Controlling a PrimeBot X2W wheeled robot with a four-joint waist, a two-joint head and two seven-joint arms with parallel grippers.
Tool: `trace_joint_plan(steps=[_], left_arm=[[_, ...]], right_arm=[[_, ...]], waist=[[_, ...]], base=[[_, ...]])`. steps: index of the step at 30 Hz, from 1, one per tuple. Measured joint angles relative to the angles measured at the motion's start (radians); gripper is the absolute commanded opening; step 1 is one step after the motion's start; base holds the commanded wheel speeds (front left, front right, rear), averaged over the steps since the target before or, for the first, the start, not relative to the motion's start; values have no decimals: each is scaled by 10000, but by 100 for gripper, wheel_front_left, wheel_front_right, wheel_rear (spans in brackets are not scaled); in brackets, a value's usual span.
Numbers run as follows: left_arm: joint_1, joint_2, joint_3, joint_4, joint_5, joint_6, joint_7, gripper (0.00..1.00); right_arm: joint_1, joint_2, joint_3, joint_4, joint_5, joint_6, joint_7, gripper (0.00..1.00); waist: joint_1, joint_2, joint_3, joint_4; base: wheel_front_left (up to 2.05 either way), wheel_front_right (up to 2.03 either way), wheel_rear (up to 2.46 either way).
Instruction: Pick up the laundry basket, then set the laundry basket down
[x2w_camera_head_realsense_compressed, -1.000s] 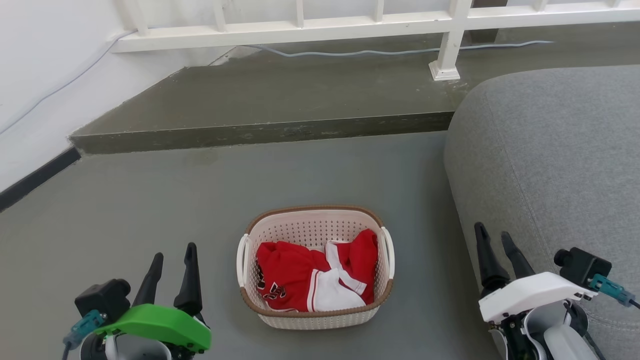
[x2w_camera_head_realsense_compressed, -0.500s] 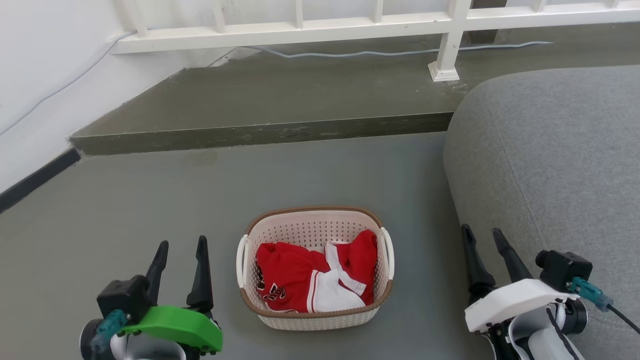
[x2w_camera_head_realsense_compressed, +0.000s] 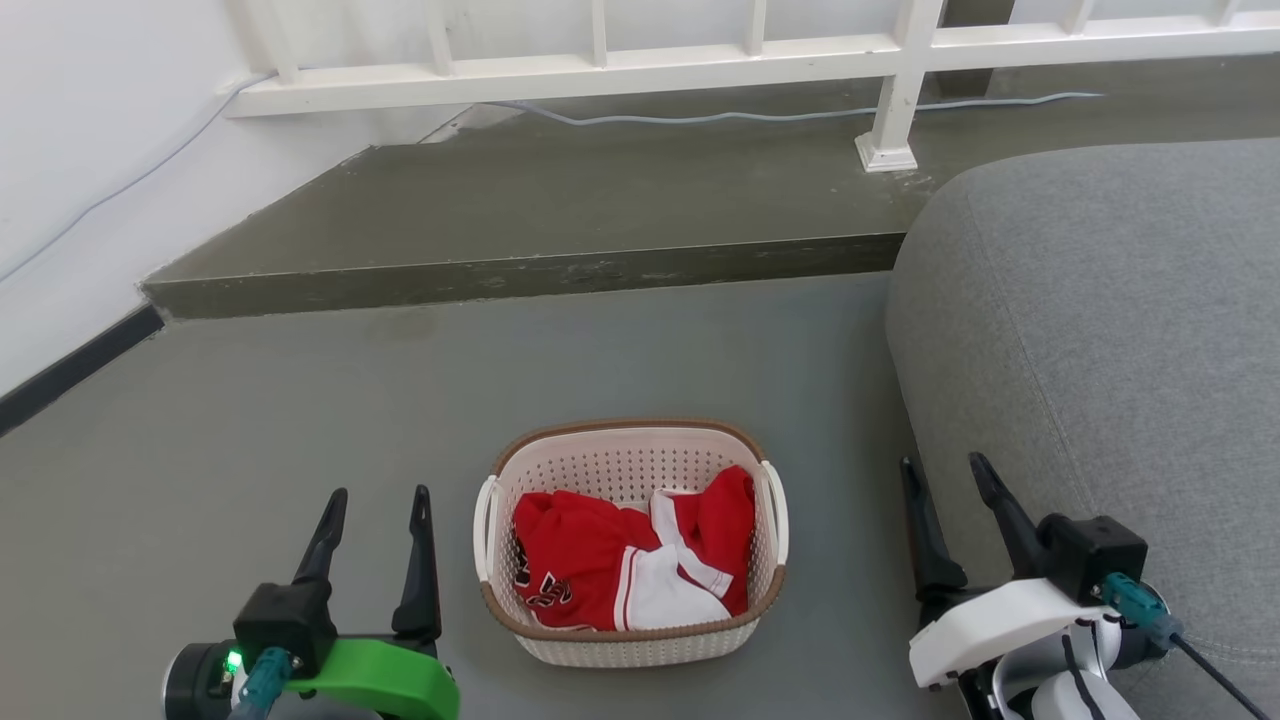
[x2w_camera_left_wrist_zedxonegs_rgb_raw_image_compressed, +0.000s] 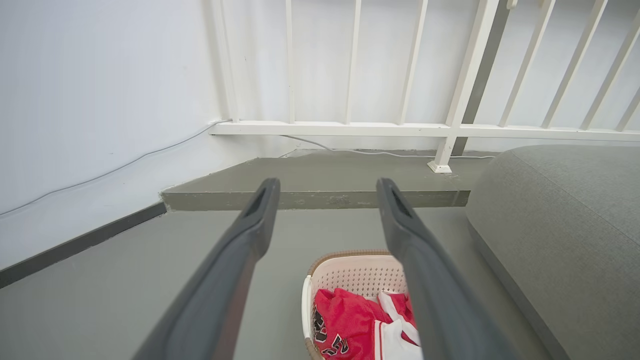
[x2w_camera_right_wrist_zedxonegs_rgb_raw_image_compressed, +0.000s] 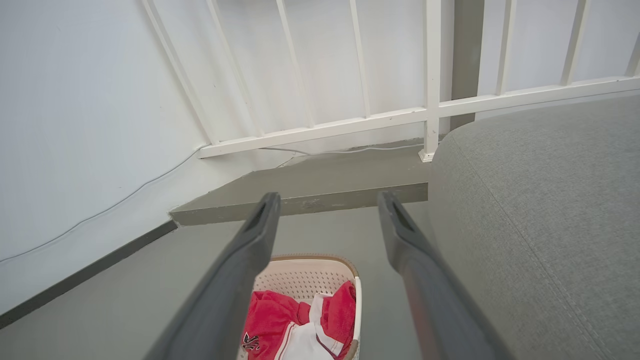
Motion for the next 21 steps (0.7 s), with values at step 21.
trace_joint_plan(steps=[21], left_arm=[[134, -15, -174, -295, 1143, 180, -359, 100]], right_arm=[[163, 4, 263, -334, -1331, -171, -324, 100]], waist=[[0, 0, -74, -7]], base=[[0, 0, 0]])
